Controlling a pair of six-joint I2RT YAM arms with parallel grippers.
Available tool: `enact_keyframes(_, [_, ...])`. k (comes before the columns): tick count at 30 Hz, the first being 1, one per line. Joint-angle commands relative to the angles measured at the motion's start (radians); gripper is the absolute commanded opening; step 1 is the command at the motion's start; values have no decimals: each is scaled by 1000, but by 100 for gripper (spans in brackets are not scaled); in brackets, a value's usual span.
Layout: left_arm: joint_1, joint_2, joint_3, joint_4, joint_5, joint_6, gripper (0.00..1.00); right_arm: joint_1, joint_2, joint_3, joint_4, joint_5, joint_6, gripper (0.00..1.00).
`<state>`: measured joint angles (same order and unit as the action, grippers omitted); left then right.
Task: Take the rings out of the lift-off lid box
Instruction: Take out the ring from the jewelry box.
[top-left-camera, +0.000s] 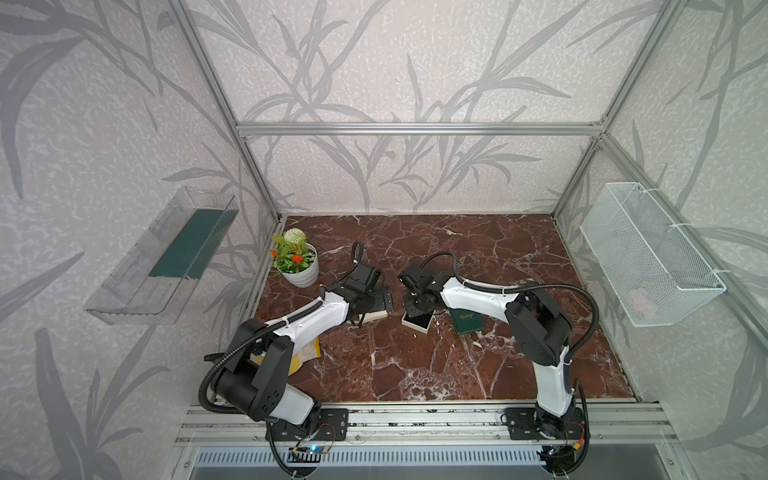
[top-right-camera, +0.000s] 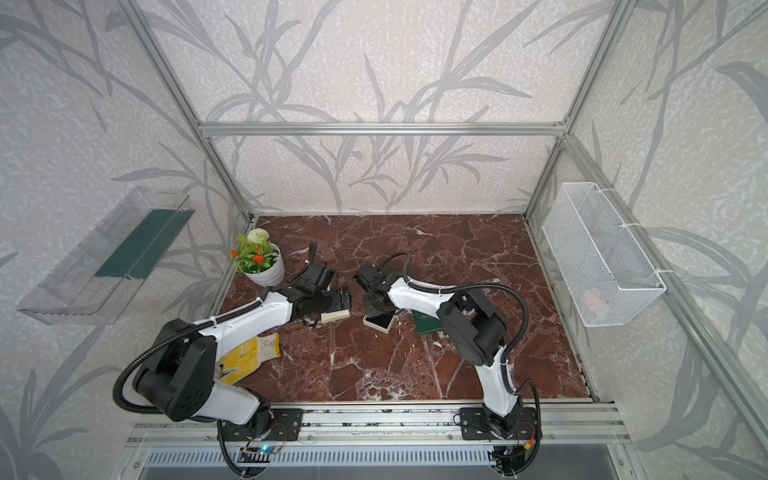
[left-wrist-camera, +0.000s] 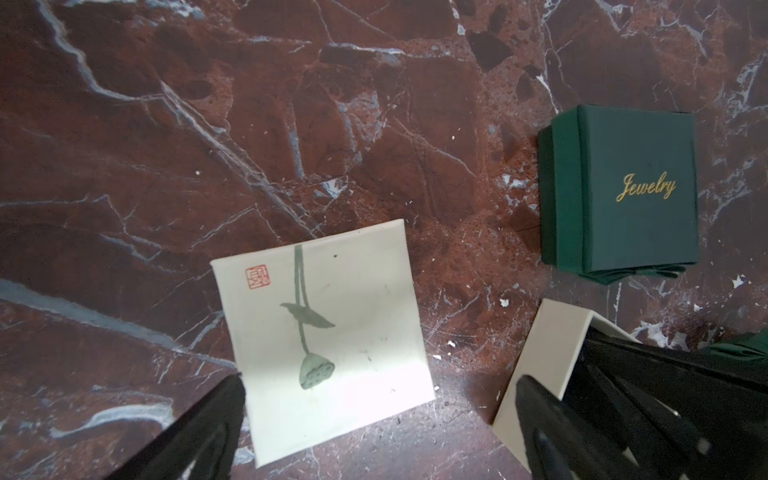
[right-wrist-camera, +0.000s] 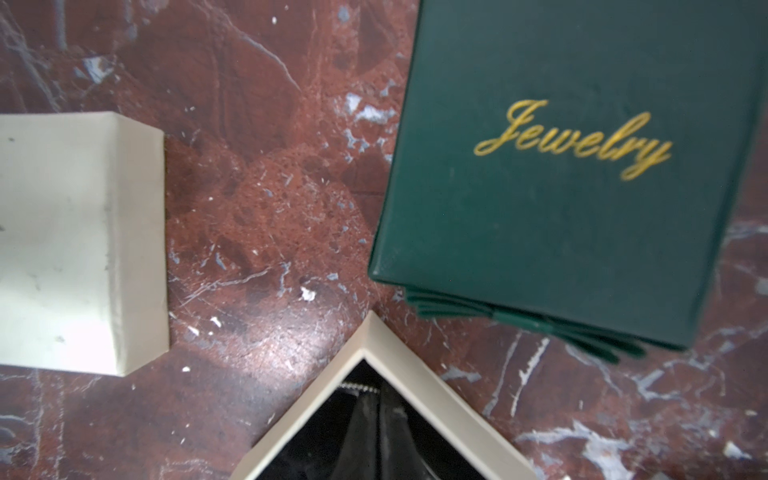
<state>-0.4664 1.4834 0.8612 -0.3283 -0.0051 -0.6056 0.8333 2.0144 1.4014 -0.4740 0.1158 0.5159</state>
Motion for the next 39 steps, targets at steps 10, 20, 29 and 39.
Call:
enact_keyframes(10, [4, -10, -14, -2, 3, -23, 99, 4, -88, -34, -9, 39, 41, 3])
enact_keyframes(20, [4, -8, -15, 4, 10, -28, 99, 1, -135, -56, -6, 46, 62, 3])
enact_keyframes(29, [3, -9, -11, 12, 23, -29, 99, -24, -207, -89, -18, 59, 111, 1])
enact_keyframes(39, [3, -37, 10, 32, 94, 35, 99, -171, -301, -183, -90, 67, 191, 0])
